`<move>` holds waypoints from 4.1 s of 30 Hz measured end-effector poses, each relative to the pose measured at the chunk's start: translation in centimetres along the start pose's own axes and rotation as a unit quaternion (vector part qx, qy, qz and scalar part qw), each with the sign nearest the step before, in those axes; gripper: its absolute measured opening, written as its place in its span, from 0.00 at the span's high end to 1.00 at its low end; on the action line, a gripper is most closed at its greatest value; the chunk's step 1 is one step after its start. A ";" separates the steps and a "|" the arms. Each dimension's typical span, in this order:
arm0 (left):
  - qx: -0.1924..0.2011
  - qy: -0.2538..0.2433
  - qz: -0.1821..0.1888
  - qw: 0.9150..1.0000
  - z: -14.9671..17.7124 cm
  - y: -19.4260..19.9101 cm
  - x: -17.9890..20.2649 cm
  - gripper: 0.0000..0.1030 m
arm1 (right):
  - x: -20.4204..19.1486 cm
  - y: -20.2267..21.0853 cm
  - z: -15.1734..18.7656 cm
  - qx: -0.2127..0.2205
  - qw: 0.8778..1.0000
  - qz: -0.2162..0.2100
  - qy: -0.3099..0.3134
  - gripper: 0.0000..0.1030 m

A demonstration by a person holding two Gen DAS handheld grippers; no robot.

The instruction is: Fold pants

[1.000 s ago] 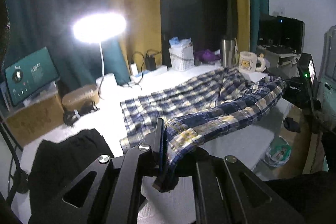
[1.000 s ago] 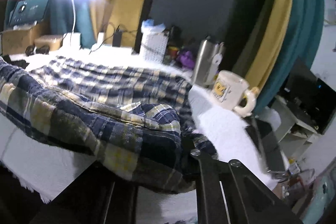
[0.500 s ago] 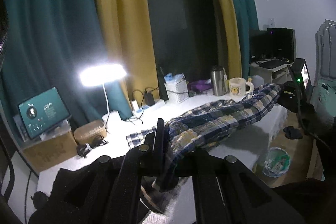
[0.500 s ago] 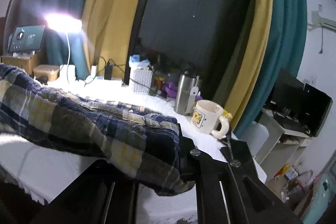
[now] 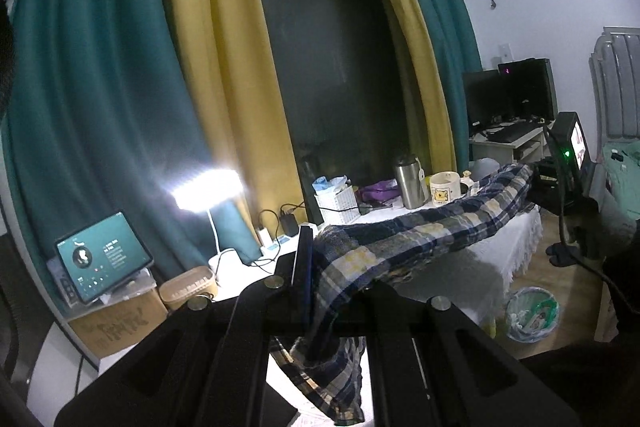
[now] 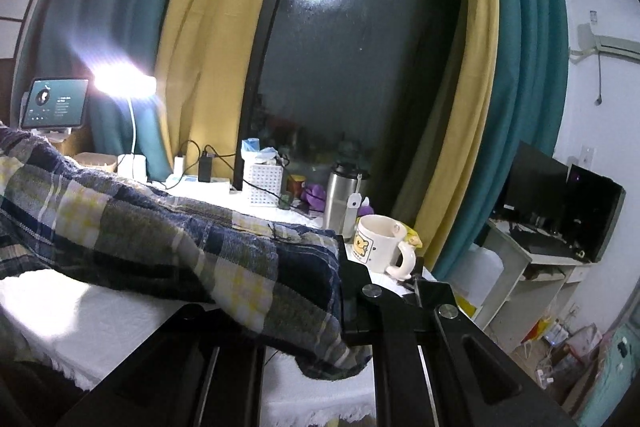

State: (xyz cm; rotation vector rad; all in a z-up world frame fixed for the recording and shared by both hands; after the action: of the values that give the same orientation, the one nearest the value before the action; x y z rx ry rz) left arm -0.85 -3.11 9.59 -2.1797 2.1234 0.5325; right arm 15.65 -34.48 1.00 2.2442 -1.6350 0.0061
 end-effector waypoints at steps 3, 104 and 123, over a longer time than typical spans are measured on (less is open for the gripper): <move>0.000 -0.004 -0.005 1.000 0.0 0.1 -0.3 0.96 | -0.2 0.5 0.0 0.002 1.000 -0.002 0.000 0.90; -0.364 0.101 0.020 0.926 19.3 -39.9 -12.0 0.67 | 0.7 -33.1 2.2 -0.256 0.963 -0.032 -0.084 0.00; -0.352 0.153 0.034 0.923 22.2 -30.9 -10.7 0.52 | 4.8 -23.0 6.1 -0.256 0.957 0.032 -0.134 0.00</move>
State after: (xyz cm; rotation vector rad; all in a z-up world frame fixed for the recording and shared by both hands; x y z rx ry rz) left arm 24.84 14.93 -14.49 -2.6902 2.4427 1.1936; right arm 37.16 -34.64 -10.27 1.8477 -1.6044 -0.6559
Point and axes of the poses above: each gripper's, at about its wrist camera, not at the fingertips, and y roughly against the way its jaws point, x to its right, z to its underside, the point moved 6 cm from there along -y, roughly the way its jaws point, and after that the axes turned 4 degrees about -z, right-handed, at the moved point
